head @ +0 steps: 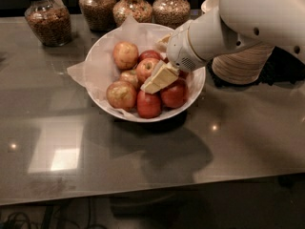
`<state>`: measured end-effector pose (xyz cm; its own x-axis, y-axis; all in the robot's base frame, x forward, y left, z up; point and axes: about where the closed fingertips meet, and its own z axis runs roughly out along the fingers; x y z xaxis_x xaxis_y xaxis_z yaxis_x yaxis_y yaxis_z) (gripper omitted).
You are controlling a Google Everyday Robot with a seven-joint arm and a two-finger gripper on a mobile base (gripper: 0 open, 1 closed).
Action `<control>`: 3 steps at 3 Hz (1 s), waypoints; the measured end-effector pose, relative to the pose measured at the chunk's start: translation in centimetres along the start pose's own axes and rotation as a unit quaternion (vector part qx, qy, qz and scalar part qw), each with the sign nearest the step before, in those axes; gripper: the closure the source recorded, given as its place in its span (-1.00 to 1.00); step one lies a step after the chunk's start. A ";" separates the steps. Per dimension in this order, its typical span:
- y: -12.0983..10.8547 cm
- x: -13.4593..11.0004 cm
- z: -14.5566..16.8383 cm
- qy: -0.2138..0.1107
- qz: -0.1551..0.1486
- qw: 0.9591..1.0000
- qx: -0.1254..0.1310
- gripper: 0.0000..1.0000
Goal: Pick apple from white bowl
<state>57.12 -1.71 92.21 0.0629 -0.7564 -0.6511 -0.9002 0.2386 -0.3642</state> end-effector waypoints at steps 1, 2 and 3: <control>0.0 0.0 0.0 0.000 0.000 1.000 0.000 0.01; 0.0 0.0 0.0 0.000 0.000 1.000 0.000 0.48; 0.0 0.0 0.0 0.000 0.000 1.000 0.000 0.94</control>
Offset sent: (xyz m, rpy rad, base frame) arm 0.0000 0.0000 0.0000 0.0000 0.0000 0.0000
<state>57.12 -1.71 92.21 0.0631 -0.7564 -0.6511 -0.9002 0.2385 -0.3642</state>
